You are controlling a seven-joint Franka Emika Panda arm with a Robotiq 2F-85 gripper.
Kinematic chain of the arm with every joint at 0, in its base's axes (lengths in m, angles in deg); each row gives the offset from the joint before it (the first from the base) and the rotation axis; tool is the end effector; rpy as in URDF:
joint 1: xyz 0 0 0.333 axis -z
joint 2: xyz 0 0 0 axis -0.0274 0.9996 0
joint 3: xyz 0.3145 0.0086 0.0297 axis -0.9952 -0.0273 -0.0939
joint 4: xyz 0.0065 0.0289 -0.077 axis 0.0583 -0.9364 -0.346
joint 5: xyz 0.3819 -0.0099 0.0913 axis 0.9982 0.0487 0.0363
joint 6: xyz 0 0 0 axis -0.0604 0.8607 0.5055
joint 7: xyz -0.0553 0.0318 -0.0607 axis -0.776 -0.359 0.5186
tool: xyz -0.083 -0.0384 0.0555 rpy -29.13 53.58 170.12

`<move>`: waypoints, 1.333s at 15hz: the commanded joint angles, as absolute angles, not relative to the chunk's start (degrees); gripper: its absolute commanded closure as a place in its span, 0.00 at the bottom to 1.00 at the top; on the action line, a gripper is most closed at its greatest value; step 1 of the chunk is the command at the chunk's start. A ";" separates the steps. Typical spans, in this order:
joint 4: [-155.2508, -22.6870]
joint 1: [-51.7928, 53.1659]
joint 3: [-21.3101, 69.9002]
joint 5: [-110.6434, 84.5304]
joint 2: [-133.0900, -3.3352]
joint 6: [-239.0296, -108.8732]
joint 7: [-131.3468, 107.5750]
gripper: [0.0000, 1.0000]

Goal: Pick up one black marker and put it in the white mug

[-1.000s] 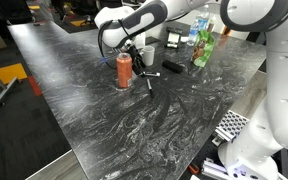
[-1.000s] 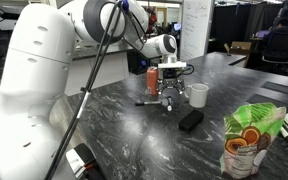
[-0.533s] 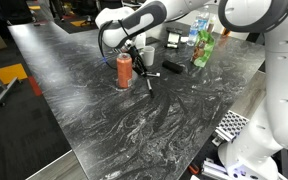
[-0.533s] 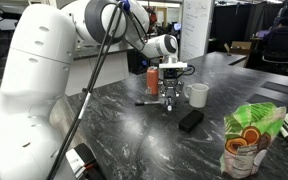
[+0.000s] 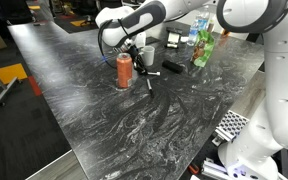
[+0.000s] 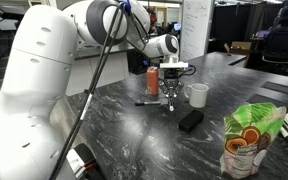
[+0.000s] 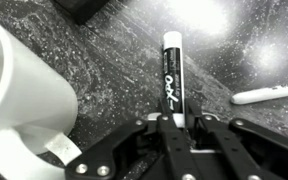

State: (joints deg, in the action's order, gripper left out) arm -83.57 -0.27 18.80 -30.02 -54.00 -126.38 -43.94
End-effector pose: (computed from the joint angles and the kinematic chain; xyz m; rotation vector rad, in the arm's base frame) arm 0.6356 -0.0027 0.3260 2.6754 0.8508 -0.8512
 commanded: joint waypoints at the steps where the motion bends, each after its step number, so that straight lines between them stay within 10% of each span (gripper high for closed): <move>1: -81.31 1.01 17.73 -29.08 -52.92 -125.04 -46.52 0.96; 20: -95.52 5.78 19.31 -21.37 -80.66 -154.41 -59.16 0.96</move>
